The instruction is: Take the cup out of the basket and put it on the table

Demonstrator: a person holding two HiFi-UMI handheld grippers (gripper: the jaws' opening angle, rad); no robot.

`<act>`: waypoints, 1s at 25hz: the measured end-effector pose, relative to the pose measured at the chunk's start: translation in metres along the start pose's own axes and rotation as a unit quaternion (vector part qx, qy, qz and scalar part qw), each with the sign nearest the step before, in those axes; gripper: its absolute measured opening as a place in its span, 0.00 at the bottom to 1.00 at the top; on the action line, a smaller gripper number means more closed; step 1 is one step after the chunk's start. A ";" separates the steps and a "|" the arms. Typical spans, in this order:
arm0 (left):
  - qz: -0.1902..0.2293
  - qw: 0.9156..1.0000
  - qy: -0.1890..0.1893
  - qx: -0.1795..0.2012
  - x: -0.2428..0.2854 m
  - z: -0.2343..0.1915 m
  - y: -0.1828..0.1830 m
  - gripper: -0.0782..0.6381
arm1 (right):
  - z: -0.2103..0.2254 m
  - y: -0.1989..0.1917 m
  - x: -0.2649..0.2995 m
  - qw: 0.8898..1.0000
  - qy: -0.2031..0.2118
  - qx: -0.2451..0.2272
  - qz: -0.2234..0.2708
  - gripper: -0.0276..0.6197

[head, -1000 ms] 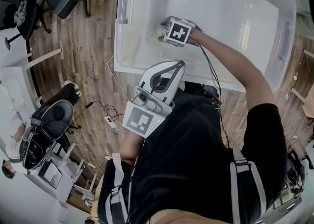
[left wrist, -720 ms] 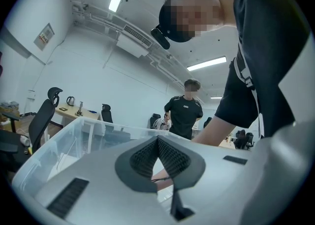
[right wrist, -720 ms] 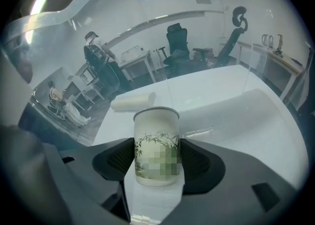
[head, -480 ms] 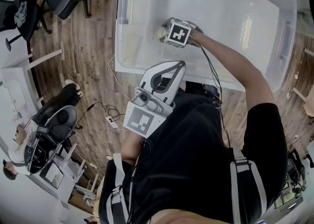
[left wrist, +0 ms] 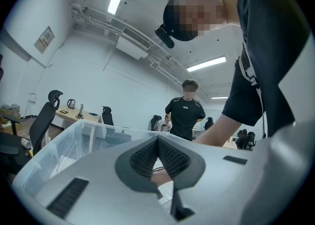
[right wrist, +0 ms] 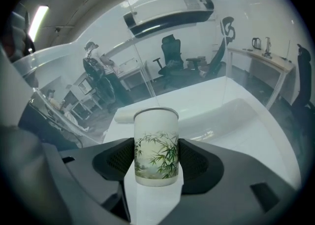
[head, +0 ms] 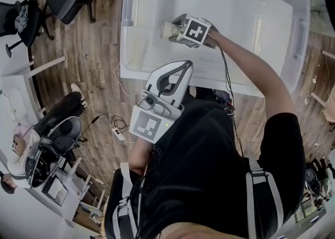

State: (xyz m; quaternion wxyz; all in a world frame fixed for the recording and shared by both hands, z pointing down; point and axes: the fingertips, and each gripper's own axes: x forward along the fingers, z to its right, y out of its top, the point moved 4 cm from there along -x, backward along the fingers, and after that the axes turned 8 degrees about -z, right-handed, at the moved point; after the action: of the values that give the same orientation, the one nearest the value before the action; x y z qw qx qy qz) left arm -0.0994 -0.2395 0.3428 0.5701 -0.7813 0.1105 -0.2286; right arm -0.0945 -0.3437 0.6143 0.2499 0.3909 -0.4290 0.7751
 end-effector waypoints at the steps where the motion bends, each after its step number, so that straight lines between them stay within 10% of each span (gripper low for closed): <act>1: 0.001 1.000 0.001 0.001 0.000 0.000 0.001 0.13 | 0.001 -0.001 -0.006 1.000 -0.005 0.002 0.002 0.47; 25: 0.030 0.999 -0.001 0.041 0.002 0.045 0.016 0.13 | -0.038 -0.021 -0.203 0.978 -0.141 0.029 0.149 0.47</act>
State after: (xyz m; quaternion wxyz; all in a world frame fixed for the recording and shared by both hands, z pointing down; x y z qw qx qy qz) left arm -0.0746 -0.2078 0.3168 0.6080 -0.7541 0.1238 -0.2151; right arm 0.0214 -0.3106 0.4455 0.0575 0.4352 -0.4906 0.7527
